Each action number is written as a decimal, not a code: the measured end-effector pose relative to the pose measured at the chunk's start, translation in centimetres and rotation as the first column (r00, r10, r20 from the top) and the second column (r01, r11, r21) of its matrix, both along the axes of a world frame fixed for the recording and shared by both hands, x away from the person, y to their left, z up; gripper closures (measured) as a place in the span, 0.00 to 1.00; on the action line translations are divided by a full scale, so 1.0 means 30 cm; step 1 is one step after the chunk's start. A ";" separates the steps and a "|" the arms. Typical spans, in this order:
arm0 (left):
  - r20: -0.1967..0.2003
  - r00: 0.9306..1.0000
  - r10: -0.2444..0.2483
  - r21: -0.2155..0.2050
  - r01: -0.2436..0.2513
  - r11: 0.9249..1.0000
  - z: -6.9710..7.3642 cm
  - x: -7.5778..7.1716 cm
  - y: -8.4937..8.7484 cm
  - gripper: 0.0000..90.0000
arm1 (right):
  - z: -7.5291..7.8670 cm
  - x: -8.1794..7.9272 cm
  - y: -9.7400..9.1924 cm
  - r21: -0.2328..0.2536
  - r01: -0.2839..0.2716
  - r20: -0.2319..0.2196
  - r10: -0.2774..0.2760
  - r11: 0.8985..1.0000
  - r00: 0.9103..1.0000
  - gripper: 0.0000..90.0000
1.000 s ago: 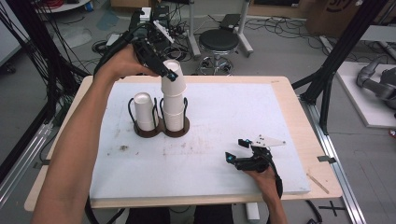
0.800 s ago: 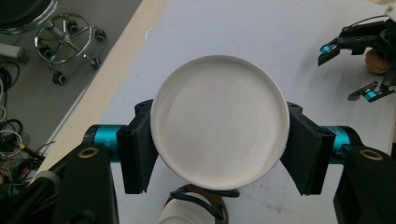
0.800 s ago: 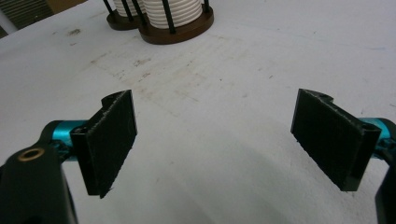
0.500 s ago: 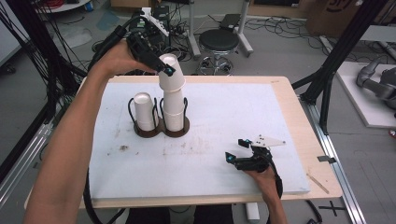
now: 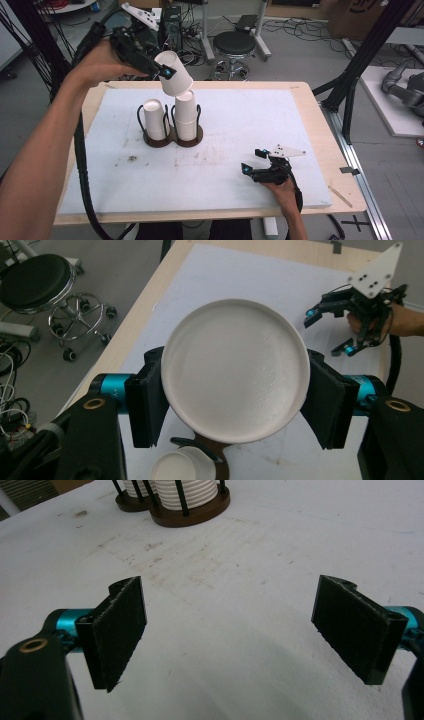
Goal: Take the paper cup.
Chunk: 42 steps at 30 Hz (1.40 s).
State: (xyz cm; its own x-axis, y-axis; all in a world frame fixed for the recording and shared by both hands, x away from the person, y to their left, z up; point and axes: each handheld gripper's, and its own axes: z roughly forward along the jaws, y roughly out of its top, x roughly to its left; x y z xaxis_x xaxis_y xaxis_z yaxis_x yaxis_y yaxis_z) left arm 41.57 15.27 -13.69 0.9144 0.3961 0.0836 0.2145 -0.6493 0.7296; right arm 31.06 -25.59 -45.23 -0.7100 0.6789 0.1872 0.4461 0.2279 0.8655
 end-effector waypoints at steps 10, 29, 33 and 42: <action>0.042 0.999 -0.017 -0.090 0.021 0.996 -0.008 -0.150 0.103 0.39 | 0.000 0.001 -0.001 0.001 0.001 0.001 -0.001 1.000 1.000 0.16; 0.033 0.999 -0.016 -0.261 0.024 0.965 -0.199 -0.313 0.204 0.39 | -0.001 0.010 0.000 0.002 0.000 -0.026 0.000 1.000 1.000 0.16; 0.013 1.000 -0.021 -0.299 0.024 0.954 -0.267 -0.323 0.222 0.39 | -0.001 0.011 -0.001 0.005 -0.001 -0.028 0.001 1.000 1.000 0.16; -0.011 1.000 -0.017 -0.362 0.012 0.932 -0.425 -0.357 0.268 0.39 | -0.001 0.006 -0.002 0.008 0.001 -0.019 -0.001 1.000 1.000 0.16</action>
